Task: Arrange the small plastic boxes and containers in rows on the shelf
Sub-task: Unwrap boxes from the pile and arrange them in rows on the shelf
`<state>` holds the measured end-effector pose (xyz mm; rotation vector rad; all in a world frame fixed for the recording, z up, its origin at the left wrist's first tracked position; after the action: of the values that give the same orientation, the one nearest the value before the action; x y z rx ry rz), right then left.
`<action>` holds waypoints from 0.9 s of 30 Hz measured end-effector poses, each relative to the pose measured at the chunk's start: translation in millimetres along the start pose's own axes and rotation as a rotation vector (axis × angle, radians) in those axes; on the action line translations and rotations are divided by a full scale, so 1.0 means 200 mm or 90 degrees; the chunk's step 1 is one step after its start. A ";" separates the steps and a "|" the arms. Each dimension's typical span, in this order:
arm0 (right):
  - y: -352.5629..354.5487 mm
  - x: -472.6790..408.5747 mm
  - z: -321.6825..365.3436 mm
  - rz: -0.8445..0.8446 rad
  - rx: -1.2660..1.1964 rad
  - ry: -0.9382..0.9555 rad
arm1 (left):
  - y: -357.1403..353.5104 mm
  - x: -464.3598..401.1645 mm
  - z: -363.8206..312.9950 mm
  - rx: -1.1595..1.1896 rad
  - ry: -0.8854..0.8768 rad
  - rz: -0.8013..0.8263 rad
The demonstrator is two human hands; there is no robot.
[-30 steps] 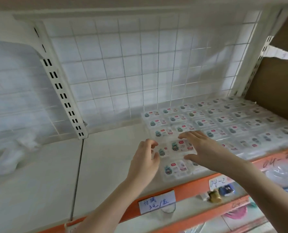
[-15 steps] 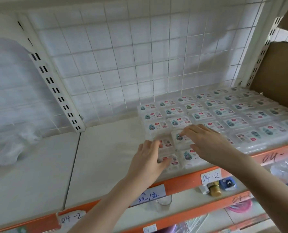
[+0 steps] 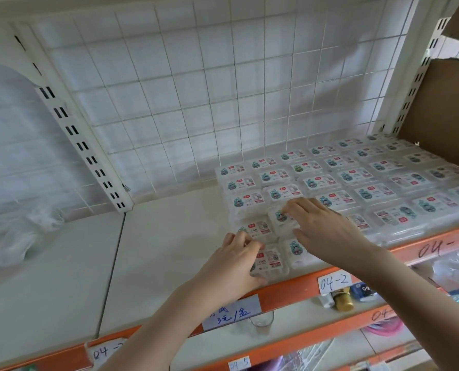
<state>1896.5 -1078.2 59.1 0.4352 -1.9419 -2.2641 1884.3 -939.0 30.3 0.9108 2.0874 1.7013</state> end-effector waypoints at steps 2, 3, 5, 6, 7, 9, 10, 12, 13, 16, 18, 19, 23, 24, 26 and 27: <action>0.02 0.01 0.00 -0.023 -0.011 -0.011 | -0.01 0.00 0.01 0.024 0.003 0.021; 0.03 0.02 0.00 -0.041 -0.019 -0.014 | -0.01 0.01 0.01 0.045 0.004 0.031; 0.06 0.03 0.00 -0.072 -0.035 -0.010 | 0.00 0.03 0.02 0.074 -0.005 0.033; 0.06 0.04 0.00 -0.083 -0.040 -0.006 | 0.02 0.04 0.02 0.090 -0.012 0.022; 0.07 0.04 0.00 -0.090 -0.042 -0.002 | 0.05 0.05 0.03 0.116 -0.018 0.003; 0.08 0.05 0.00 -0.102 -0.045 0.002 | 0.13 0.06 0.07 0.163 -0.029 -0.048; 0.08 0.06 -0.01 -0.105 -0.052 0.002 | 0.18 0.05 0.08 0.165 -0.035 -0.079; 0.09 0.07 -0.01 -0.101 -0.059 0.005 | 0.24 0.02 0.12 0.143 -0.046 -0.144; 0.09 0.07 0.00 -0.098 -0.060 0.008 | 0.25 -0.01 0.13 0.132 -0.046 -0.167; 0.08 0.08 0.01 -0.090 -0.067 0.025 | 0.20 -0.10 0.17 0.113 -0.039 -0.189; 0.07 0.09 0.03 -0.080 -0.065 0.045 | 0.19 -0.12 0.17 0.081 -0.059 -0.223; 0.07 0.10 0.03 -0.071 -0.063 0.054 | 0.19 -0.12 0.16 0.059 -0.073 -0.247; 0.06 0.13 0.06 -0.052 -0.045 0.085 | 0.19 -0.10 0.15 0.039 -0.086 -0.266; 0.06 0.13 0.07 -0.051 -0.037 0.087 | 0.19 -0.09 0.15 0.039 -0.088 -0.270; 0.06 0.15 0.07 -0.037 -0.006 0.067 | 0.21 -0.06 0.12 0.012 -0.091 -0.307; 0.05 0.16 0.06 -0.017 0.018 0.047 | 0.22 -0.03 0.10 -0.004 -0.096 -0.335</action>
<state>1861.8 -1076.6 66.7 0.5436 -1.9457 -2.2067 1913.2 -922.6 66.2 0.4141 1.9888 1.3195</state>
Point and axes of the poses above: each hand's wrist, its own x-axis away from the middle knuckle, its own y-axis out of the back of the hand, z = x × y, the point moved 8 cm from there along -x, towards the middle knuckle, and after that the axes turned 6 degrees about z, right-handed, at the moved point
